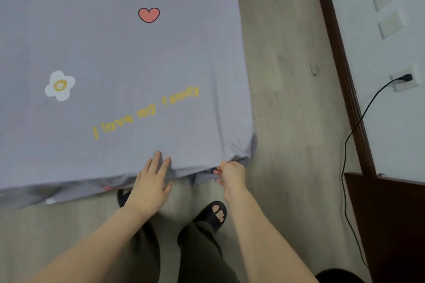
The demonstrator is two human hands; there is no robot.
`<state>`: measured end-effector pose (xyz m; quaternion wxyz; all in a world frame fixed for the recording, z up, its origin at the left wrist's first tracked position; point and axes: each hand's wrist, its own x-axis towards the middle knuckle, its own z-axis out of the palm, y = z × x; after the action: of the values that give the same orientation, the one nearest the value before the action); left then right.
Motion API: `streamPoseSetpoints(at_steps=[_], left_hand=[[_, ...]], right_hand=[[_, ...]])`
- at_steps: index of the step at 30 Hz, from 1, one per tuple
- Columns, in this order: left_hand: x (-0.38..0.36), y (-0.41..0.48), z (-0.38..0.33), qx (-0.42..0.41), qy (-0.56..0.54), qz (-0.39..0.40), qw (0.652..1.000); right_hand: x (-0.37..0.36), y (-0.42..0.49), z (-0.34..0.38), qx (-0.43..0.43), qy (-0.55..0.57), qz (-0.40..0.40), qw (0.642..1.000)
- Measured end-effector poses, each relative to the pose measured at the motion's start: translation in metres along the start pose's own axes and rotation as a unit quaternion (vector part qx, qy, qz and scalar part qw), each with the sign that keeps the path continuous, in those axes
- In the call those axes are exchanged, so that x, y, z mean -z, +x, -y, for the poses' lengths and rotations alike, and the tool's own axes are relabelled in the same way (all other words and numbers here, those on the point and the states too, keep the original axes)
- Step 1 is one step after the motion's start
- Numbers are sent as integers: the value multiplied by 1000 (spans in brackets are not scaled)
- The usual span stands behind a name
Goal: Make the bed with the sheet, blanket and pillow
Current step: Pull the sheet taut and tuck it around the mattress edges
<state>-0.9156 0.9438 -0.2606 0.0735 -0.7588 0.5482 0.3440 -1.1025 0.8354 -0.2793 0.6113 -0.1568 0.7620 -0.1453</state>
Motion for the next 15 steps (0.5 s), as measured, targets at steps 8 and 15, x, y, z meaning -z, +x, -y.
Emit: streamPoseSetpoints(at_steps=[8, 15], left_hand=[[-4, -4, -31, 10, 25, 2, 1000], [-5, 5, -51, -36, -37, 70, 996]], right_hand=[[54, 21, 16, 126, -191, -80, 970], [72, 40, 53, 220, -362, 4, 906]])
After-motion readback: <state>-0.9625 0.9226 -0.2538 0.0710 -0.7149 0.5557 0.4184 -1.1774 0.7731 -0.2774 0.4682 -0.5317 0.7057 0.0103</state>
